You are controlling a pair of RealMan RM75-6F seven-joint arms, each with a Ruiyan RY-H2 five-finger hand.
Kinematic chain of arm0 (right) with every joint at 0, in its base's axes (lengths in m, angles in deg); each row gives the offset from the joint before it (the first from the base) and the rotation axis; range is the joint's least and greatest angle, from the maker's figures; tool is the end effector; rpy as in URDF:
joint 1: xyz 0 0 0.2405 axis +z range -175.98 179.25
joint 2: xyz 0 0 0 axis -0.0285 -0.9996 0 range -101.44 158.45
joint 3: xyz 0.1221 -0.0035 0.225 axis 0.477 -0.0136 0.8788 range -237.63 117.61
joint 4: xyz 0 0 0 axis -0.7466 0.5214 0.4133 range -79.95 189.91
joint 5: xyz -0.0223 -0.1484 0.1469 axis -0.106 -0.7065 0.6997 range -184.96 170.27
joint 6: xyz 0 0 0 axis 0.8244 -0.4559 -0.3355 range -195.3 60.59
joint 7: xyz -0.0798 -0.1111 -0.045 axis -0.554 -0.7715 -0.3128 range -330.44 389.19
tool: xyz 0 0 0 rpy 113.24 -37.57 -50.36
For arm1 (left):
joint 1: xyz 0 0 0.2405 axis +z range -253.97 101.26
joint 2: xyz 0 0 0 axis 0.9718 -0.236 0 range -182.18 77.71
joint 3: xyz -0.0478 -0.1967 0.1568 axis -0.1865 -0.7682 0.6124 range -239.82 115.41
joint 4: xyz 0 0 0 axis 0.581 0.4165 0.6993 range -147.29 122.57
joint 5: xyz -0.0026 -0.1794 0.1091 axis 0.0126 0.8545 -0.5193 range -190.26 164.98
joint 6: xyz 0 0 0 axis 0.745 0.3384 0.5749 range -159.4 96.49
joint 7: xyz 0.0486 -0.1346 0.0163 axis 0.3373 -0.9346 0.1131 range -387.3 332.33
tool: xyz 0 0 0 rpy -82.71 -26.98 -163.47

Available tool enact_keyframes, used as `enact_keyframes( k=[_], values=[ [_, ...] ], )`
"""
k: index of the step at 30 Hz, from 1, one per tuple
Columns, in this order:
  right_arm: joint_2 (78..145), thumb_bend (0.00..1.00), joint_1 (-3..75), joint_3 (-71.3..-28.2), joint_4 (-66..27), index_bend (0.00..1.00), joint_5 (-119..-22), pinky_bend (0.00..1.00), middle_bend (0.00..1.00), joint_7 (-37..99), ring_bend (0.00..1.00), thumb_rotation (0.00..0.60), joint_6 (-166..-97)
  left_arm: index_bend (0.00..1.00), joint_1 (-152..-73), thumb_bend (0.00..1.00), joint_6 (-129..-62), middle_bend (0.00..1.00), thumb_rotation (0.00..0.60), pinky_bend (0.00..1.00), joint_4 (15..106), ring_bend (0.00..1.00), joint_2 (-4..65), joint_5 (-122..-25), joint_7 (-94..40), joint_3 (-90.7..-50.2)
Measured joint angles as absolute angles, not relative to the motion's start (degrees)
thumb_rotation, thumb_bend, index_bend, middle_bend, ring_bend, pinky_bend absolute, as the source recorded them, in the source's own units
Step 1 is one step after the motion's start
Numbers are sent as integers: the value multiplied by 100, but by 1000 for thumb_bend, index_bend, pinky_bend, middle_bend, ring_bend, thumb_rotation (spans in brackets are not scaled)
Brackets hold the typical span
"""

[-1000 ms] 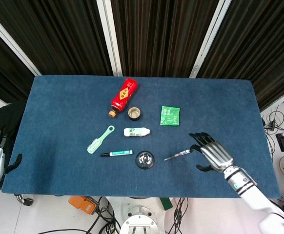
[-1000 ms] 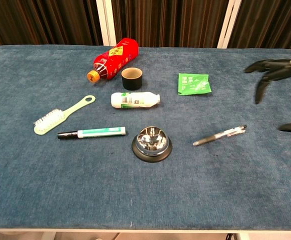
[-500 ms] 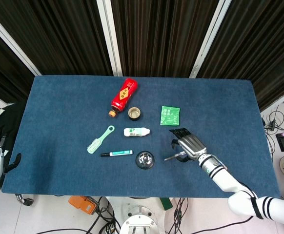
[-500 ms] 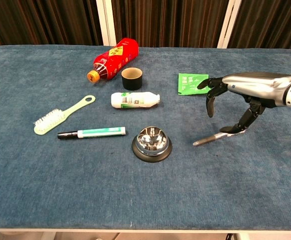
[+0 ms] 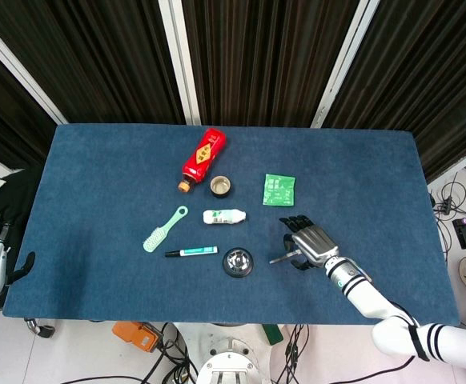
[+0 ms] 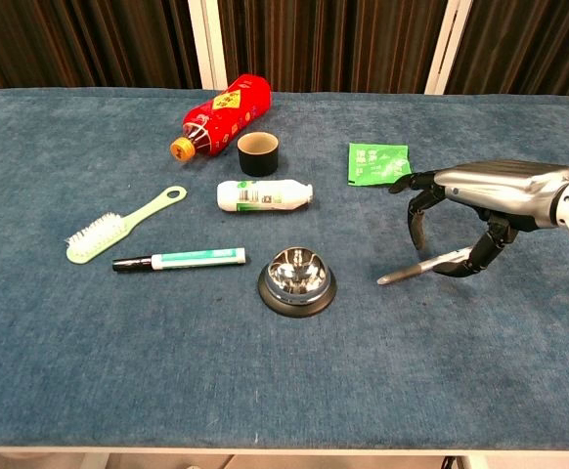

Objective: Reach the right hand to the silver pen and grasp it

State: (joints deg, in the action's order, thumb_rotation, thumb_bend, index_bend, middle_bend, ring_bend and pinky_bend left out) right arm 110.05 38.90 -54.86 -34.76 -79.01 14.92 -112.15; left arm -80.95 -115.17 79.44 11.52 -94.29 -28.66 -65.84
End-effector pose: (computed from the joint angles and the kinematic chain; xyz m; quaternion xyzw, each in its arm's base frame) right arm -0.1881 -0.2988 -0.0158 0.8004 -0.4027 0.2881 0.3379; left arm -0.3243 0.1823 0.1653 -0.5692 -0.4098 -0.3753 0.6060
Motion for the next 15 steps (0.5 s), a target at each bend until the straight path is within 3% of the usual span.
enact_keyframes(
  k=[15],
  values=[
    [11096,477,3992,-5621,-3353,554,-7672,117,117,1307,117,600,-11228,138,-8100,313,-11495,0,600,141,7944,41,1149,-9413,-2852,-6586]
  ],
)
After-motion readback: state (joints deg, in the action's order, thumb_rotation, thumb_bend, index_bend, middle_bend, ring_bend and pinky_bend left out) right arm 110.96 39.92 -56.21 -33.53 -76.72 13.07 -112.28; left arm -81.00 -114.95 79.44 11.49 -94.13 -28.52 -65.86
